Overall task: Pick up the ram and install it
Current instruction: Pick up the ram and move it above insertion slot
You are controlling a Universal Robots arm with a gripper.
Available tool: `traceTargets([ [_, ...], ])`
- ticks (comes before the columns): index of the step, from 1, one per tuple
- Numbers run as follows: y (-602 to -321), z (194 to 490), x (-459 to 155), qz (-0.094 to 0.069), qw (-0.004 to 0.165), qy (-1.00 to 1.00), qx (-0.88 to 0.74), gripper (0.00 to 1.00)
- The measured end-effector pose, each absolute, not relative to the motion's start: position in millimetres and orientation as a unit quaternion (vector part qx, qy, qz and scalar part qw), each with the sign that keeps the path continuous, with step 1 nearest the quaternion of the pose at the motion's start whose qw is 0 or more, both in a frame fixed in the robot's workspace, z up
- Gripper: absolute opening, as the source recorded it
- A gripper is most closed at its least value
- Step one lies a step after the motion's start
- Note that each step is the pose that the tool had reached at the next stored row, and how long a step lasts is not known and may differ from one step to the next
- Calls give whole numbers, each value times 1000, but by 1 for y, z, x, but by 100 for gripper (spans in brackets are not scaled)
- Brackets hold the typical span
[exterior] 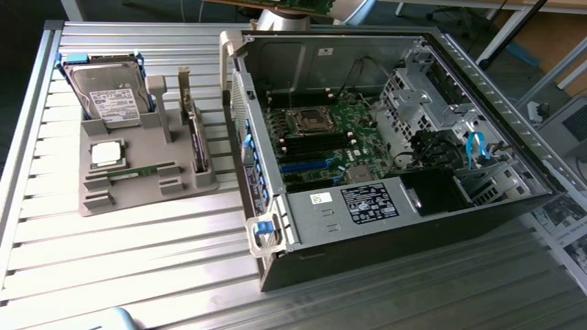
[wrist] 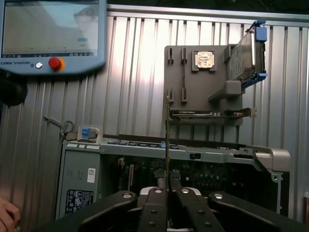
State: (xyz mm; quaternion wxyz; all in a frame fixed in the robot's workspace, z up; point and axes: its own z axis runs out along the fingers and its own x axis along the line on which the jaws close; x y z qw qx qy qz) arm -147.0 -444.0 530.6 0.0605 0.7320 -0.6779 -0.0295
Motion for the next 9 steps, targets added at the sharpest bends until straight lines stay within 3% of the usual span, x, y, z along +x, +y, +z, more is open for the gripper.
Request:
traceTargets([
  [9,-444,525,-126,-32,63,-678,732,13],
])
